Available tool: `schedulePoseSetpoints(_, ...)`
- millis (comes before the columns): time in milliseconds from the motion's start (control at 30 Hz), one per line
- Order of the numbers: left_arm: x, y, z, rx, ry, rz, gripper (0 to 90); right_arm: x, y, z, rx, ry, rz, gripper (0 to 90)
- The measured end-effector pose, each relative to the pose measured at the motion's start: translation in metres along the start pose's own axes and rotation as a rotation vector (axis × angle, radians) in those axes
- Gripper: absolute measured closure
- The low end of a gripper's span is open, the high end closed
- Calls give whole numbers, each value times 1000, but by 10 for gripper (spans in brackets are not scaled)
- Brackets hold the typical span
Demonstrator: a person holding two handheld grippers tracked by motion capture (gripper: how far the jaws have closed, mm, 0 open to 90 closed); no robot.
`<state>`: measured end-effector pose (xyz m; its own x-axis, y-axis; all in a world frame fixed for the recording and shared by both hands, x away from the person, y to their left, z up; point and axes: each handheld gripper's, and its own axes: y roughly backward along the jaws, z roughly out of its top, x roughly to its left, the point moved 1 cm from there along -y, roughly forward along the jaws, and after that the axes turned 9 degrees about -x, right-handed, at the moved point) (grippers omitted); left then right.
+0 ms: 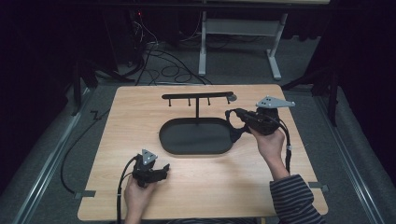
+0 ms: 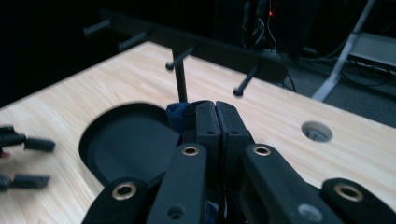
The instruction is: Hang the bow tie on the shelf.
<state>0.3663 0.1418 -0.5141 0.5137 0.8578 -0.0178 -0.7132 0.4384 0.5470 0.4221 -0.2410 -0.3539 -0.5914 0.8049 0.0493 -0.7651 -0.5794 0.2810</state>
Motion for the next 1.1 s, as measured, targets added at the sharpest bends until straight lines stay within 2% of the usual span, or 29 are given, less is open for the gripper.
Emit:
schedulePoseSetpoints(67,0,0,0,0,0,0,261,-1,-3,2,-12,-9,8,900)
schedulePoseSetpoints(200,0,0,0,0,1,0,260,1,-12,11,-1,33,23,900)
schedulePoseSetpoints(367,0,0,0,1,1,0,260,-1,-19,16,11,36,22,900)
schedulePoseSetpoints(533,0,0,0,1,0,0,260,-8,-27,18,21,20,4,900)
schedulePoseSetpoints(767,0,0,0,1,0,0,259,-11,-41,20,39,42,-26,900)
schedulePoseSetpoints(1100,-1,1,0,2,2,2,259,-18,-53,20,44,18,-68,900)
